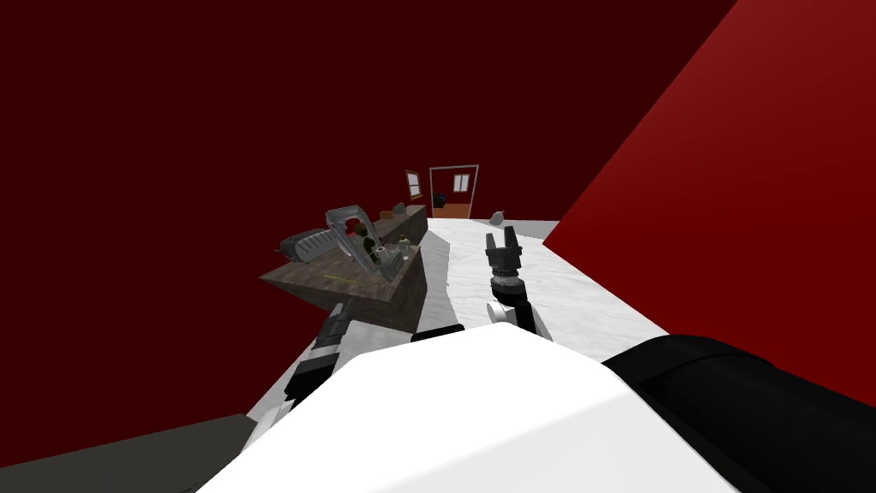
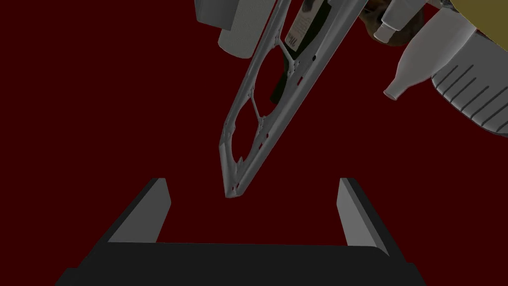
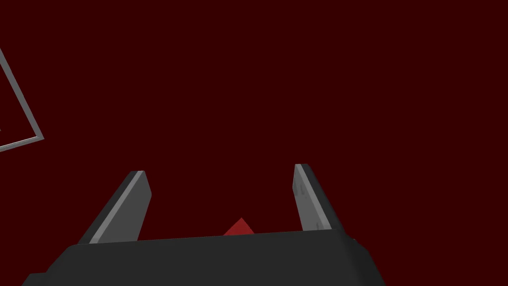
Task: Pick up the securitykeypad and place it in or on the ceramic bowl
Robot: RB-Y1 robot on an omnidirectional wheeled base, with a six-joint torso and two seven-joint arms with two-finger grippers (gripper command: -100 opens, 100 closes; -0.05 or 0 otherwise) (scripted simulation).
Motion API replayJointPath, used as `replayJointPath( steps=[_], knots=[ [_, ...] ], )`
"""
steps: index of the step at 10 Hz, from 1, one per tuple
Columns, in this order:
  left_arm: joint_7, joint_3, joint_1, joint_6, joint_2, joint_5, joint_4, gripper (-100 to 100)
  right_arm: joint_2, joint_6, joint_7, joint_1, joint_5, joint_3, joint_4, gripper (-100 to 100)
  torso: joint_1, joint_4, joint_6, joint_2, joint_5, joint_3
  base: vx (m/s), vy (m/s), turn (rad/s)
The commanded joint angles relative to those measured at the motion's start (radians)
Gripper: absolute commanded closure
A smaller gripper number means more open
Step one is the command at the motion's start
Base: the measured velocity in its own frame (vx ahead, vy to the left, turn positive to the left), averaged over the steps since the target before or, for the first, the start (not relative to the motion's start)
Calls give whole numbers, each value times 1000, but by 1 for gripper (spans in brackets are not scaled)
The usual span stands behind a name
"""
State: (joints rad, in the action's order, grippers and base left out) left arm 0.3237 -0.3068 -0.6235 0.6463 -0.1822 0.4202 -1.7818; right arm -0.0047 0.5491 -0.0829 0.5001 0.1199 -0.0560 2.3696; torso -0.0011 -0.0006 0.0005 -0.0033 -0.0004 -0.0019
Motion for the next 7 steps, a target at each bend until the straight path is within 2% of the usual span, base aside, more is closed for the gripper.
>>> replayJointPath(
  steps=[1, 5, 6, 7],
  knots=[
    [43, 6, 34, 11, -13, 18, 50, -100, 0, 0, 0, 0, 0, 0, 0, 0, 0, 0, 0, 0, 0, 0, 41, -17, -126],
    [131, 29, 127, 32, -64, 49, 156, -100, 0, 0, 0, 0, 0, 0, 0, 0, 2, 0, 0, -1, 0, 0, 49, 1, -139],
    [131, 29, 127, 32, -64, 49, 156, -100, 0, 0, 0, 0, 0, 0, 0, 0, 1, 0, 0, -1, 0, -1, 41, 1, -34],
    [152, 36, 151, 37, -78, 55, 181, -100, 0, 0, 0, 0, 0, 0, 0, 0, 1, 0, -1, 0, 0, 0, 31, 4, -85]
  ],
)
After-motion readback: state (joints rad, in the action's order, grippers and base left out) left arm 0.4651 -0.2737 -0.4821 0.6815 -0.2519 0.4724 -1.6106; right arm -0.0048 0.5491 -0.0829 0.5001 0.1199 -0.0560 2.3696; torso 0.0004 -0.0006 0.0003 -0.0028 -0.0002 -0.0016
